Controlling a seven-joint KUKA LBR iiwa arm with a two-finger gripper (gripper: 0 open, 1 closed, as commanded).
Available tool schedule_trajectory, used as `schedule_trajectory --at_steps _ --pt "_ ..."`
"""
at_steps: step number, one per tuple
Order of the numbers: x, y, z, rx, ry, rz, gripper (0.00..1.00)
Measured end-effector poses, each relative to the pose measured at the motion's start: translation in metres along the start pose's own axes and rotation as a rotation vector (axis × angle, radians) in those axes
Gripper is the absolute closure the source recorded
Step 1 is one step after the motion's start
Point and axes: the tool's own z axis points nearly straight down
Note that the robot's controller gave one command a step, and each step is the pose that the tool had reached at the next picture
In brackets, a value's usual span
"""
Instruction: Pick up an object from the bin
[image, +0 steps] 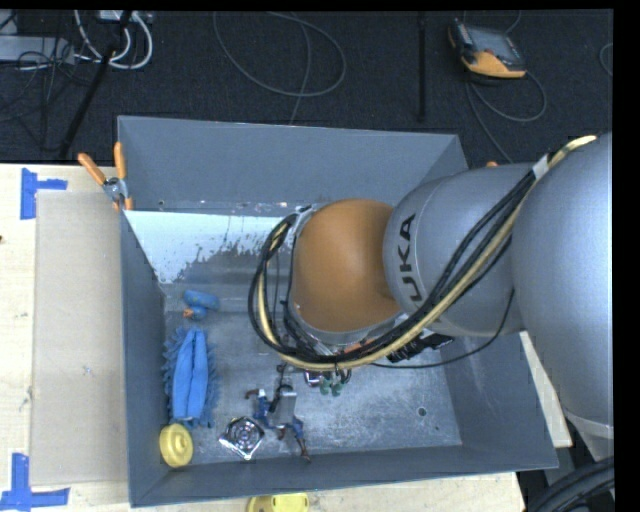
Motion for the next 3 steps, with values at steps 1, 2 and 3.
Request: schedule_trajectory --at_steps 1,2,3 --pt "-0.002 -0.001 -0.004 -0.001 -0.007 0.004 0.00" --pt "0.001 -0.048 0.058 -0.001 -0.014 -0.195 1.00" --pt "0.000 -0.048 0.058 -0.001 -0.015 -0.193 1.00"
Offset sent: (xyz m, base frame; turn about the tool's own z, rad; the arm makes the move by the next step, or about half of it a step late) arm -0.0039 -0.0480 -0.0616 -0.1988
